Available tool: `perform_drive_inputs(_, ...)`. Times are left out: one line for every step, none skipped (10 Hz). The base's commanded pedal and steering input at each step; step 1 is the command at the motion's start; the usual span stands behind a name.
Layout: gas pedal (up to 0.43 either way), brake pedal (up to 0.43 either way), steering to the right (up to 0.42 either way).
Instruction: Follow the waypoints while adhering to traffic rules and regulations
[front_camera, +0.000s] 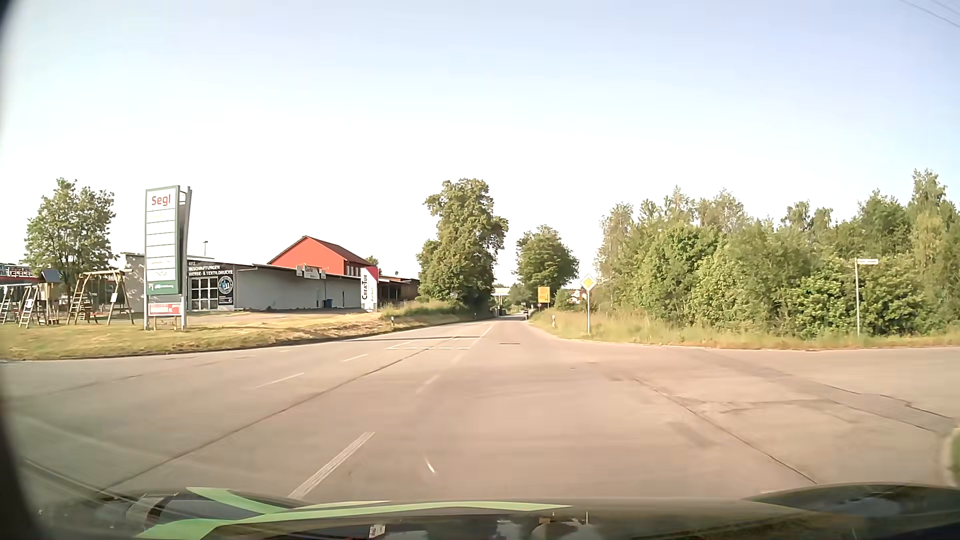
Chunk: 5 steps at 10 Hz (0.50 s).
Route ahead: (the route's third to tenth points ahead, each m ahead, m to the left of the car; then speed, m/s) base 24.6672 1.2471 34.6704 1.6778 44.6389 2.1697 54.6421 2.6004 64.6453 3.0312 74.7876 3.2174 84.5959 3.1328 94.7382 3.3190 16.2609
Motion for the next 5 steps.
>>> perform_drive_inputs(0.13, 0.0, -0.004)
perform_drive_inputs(0.118, 0.0, -0.004)
perform_drive_inputs(0.118, 0.0, -0.004)
perform_drive_inputs(0.118, 0.0, -0.004)
perform_drive_inputs(0.118, 0.0, -0.004)
